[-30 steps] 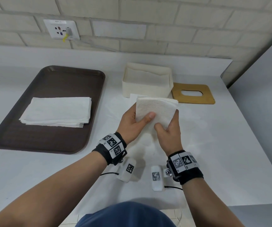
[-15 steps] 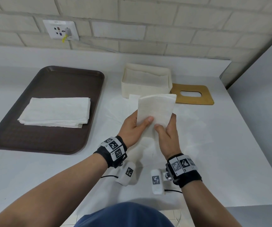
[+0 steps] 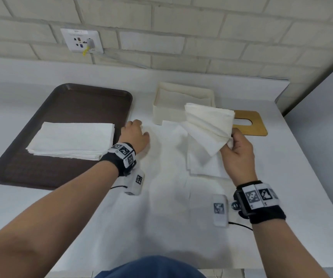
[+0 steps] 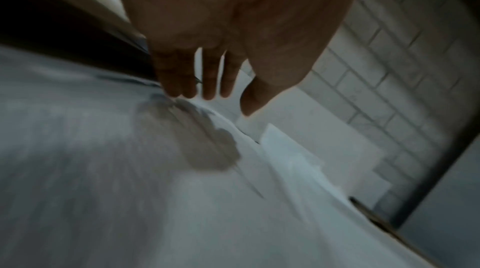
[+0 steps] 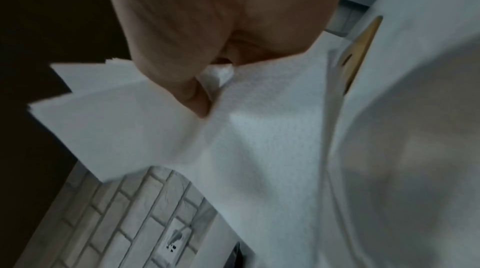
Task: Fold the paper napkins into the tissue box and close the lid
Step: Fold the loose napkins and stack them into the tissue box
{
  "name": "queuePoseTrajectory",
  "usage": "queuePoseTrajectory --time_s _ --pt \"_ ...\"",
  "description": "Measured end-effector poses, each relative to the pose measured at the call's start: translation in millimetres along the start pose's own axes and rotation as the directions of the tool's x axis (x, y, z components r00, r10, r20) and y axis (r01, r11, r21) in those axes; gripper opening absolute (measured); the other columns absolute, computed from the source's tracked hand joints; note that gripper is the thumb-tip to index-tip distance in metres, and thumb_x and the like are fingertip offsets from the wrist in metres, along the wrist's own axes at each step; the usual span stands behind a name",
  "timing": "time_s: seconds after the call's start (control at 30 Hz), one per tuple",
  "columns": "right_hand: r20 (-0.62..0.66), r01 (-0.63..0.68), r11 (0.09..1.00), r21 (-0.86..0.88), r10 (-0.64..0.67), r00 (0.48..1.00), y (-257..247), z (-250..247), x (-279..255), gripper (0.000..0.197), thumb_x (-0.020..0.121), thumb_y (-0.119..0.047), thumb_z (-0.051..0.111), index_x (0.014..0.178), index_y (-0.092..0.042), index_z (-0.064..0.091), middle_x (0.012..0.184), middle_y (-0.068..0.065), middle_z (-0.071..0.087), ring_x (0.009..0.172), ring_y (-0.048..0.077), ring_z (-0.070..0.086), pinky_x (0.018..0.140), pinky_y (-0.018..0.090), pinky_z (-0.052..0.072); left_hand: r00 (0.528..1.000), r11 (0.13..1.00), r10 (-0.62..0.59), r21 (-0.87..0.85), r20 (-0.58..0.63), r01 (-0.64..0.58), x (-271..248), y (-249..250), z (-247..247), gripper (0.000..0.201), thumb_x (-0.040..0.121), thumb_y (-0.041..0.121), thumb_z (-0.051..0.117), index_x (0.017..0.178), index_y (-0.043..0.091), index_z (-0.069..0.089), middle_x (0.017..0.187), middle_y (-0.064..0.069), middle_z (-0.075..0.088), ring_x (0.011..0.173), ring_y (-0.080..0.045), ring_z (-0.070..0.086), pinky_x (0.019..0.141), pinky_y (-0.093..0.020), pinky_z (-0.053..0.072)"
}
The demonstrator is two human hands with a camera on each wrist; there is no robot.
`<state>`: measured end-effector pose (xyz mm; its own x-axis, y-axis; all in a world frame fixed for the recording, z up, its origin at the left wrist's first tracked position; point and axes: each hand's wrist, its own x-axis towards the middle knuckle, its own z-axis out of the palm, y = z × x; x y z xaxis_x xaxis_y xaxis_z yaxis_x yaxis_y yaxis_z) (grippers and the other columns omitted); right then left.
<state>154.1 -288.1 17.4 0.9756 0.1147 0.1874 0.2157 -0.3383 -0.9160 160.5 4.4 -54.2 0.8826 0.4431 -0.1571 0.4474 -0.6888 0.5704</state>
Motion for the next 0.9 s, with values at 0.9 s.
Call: queuePoseTrajectory --time_s 0.9 --pt "0.505 0.353 0.681 -0.642 0.028 0.863 -84 -8 191 0.036 0.092 -0.027 0.072 0.126 -0.019 0.066 0.126 0.006 0.068 0.117 0.028 0.060 0.086 0.027 0.038 0.961 0.970 0.205 -0.096 -0.187 -0.225 -39 34 -109 0.027 0.087 0.011 0.073 0.107 0.020 0.057 0.101 0.002 0.068 0.090 -0.020 0.062 0.072 -0.016 0.042"
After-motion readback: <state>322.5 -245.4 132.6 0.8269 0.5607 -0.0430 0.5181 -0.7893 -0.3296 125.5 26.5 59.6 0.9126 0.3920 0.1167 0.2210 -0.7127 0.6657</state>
